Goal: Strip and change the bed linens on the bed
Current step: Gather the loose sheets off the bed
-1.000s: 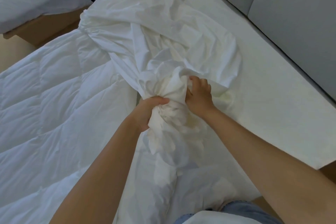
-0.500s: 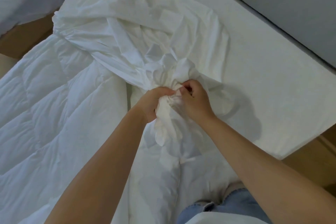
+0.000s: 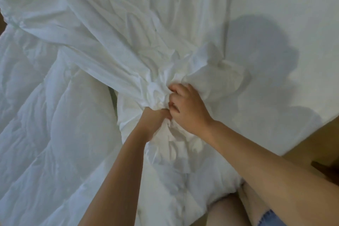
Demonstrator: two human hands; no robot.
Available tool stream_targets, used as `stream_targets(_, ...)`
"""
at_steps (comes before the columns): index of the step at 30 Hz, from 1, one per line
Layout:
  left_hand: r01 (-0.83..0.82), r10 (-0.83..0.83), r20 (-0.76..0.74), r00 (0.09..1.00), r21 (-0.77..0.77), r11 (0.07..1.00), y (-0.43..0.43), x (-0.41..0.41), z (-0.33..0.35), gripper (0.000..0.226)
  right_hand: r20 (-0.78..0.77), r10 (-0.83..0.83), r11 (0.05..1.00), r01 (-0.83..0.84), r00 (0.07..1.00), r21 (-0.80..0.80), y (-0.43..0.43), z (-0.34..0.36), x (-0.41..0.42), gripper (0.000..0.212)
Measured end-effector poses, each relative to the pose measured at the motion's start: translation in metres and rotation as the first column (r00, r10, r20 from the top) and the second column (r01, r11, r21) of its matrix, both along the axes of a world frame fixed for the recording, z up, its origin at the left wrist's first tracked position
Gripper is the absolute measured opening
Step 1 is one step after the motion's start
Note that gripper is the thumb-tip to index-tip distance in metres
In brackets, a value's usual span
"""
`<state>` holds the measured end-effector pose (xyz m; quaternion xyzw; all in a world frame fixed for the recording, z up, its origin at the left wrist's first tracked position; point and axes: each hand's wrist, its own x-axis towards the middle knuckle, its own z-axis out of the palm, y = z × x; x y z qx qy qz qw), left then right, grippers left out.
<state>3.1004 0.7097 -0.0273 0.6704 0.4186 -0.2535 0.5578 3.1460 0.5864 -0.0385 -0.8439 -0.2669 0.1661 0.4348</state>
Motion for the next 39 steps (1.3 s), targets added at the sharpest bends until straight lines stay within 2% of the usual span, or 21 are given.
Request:
stream_targets(2,-0.033,0.035,0.094,0.995,-0.024,0.999,0.0,-0.005,-0.007,0.035,-0.071,0.011,1.0,-0.009,0.997,0.029,0.003,-0.013,0.003,0.009)
stream_targets(5,-0.191,0.216,0.211,0.953,-0.132,0.973,-0.001,-0.011,-0.012,0.03,-0.223,0.029,0.993,-0.002,0.974,0.12,0.007,-0.021,0.012,0.006)
stream_targets(8,-0.335,0.403,0.272,0.874,-0.264,0.905,-0.005,-0.007,-0.014,0.026,-0.34,0.027,0.979,0.043,0.94,0.197,0.008,-0.019,0.017,0.006)
stream_targets(10,-0.36,0.475,0.263,0.84,-0.385,0.85,-0.007,-0.002,-0.014,0.027,-0.378,-0.011,0.97,0.102,0.926,0.221,0.006,-0.014,0.018,0.008)
stream_targets(13,-0.265,0.428,0.194,0.883,-0.546,0.795,-0.011,0.004,-0.012,0.029,-0.41,-0.082,0.938,0.21,0.908,0.277,0.0,-0.003,0.023,0.009)
stream_targets(18,-0.15,0.286,0.142,0.948,-0.594,0.791,0.002,0.009,-0.008,0.028,-0.578,-0.017,0.861,0.306,0.816,0.407,-0.001,0.02,0.017,0.015)
stream_targets(21,-0.116,0.236,0.138,0.962,-0.577,0.809,0.011,0.001,-0.007,0.026,-0.741,0.046,0.799,0.421,0.67,0.429,0.009,0.023,0.007,0.016)
stream_targets(23,-0.127,0.238,0.138,0.961,-0.545,0.829,0.013,-0.01,-0.007,0.038,-0.82,0.046,0.778,0.494,0.571,0.388,0.014,0.02,0.002,0.016)
stream_targets(25,-0.138,0.246,0.158,0.956,-0.497,0.857,0.014,-0.018,-0.008,0.046,-0.778,-0.039,0.82,0.464,0.627,0.334,0.015,0.015,-0.002,0.011)
stream_targets(28,-0.118,0.253,0.223,0.941,-0.483,0.867,0.01,-0.016,-0.009,0.043,-0.669,-0.147,0.88,0.406,0.729,0.249,0.005,0.007,-0.006,0.006)
stream_targets(30,-0.086,0.218,0.24,0.946,-0.463,0.882,0.005,-0.005,-0.01,0.045,-0.663,-0.252,0.89,0.438,0.705,0.127,-0.003,0.002,-0.005,0.023)
stream_targets(33,-0.043,0.156,0.232,0.96,-0.428,0.903,0.002,0.008,-0.014,0.041,-0.721,-0.377,0.861,0.508,0.582,-0.04,-0.003,-0.001,-0.004,0.031)
stream_targets(36,-0.006,0.091,0.175,0.98,-0.435,0.9,0.004,0.019,-0.017,0.039,-0.706,-0.413,0.866,0.487,0.575,-0.11,0.007,-0.003,0.006,0.025)
stream_targets(39,0.067,0.023,0.177,0.984,-0.485,0.872,0.008,0.028,-0.016,0.028,-0.614,-0.536,0.756,0.653,0.58,-0.044,0.011,0.005,0.009,0.03)
